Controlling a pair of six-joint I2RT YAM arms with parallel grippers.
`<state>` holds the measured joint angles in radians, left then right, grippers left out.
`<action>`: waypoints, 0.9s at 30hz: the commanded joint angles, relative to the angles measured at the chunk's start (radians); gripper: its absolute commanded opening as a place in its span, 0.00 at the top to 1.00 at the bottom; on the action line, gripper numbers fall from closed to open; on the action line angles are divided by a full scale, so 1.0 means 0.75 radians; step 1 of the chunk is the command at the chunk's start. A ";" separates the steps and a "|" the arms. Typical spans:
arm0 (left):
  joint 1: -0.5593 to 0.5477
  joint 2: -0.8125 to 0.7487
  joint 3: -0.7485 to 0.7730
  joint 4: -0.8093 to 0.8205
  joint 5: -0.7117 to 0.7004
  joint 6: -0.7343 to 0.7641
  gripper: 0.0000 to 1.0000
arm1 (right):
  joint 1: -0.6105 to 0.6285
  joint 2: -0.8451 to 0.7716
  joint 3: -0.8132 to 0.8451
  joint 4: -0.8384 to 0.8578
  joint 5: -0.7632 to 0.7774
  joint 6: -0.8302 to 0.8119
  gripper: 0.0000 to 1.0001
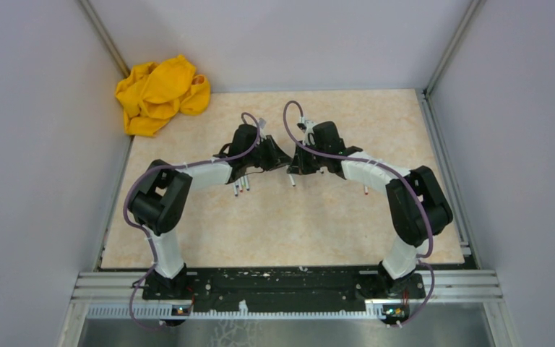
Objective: Open the pen caps
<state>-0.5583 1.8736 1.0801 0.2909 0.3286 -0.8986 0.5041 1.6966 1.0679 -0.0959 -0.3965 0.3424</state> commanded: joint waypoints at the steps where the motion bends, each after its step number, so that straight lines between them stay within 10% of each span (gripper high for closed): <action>1: 0.009 -0.062 0.005 0.055 0.015 -0.024 1.00 | 0.017 -0.010 0.021 0.035 0.001 -0.012 0.94; 19: 0.013 -0.044 -0.009 0.124 0.104 -0.101 1.00 | 0.017 0.048 0.034 0.098 -0.008 0.020 0.84; 27: 0.026 -0.028 -0.019 0.136 0.066 -0.112 1.00 | 0.024 0.065 0.016 0.099 0.006 0.018 1.00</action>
<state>-0.5411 1.8736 1.0725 0.3161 0.3592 -0.9382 0.5079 1.7298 1.0679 -0.0315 -0.4175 0.3630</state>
